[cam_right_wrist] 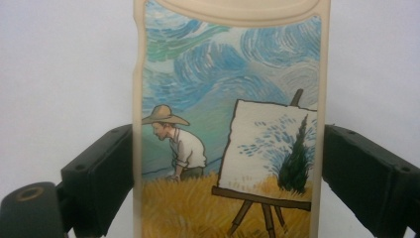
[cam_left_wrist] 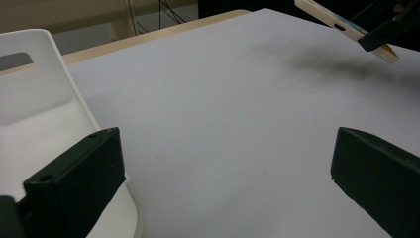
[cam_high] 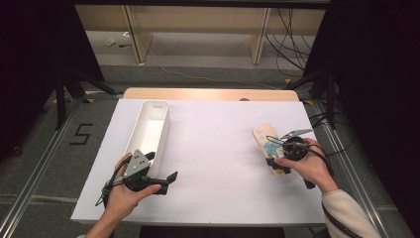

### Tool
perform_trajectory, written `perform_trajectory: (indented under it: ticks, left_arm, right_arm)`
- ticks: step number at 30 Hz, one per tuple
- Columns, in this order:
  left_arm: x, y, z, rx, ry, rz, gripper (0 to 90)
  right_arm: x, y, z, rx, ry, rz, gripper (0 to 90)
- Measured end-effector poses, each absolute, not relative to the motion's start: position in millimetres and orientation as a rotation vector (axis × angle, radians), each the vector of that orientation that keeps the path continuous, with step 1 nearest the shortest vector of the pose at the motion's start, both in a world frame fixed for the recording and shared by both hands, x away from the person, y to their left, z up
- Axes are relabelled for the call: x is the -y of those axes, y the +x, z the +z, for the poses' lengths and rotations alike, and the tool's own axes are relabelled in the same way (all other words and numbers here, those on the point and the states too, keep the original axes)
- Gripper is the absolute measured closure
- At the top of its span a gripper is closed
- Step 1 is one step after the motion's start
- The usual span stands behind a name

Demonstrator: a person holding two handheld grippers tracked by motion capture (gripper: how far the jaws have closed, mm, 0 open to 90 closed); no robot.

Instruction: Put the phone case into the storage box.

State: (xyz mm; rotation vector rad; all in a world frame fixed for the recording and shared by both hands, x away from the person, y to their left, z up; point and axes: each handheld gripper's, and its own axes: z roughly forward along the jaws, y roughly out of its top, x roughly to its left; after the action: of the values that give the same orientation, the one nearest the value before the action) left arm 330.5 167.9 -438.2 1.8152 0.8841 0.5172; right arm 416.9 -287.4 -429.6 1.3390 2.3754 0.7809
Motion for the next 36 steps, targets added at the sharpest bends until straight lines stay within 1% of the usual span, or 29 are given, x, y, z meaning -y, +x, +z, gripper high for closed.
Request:
perform_trajectory:
  ticks: [10,19,36]
  left_arm:
    - [-168,330,-438,-0.878,1.815,0.520,0.0]
    - [-167,331,-438,-0.875,1.818,0.517,0.0]
    - [-167,331,-438,-0.874,1.818,0.523,0.0]
  right_arm:
    - [274,408,-433,-2.309,1.235,0.954,11.2]
    - [266,402,-428,-2.240,1.156,1.075,11.2]
    - [250,392,-426,-2.197,1.082,1.181,11.3]
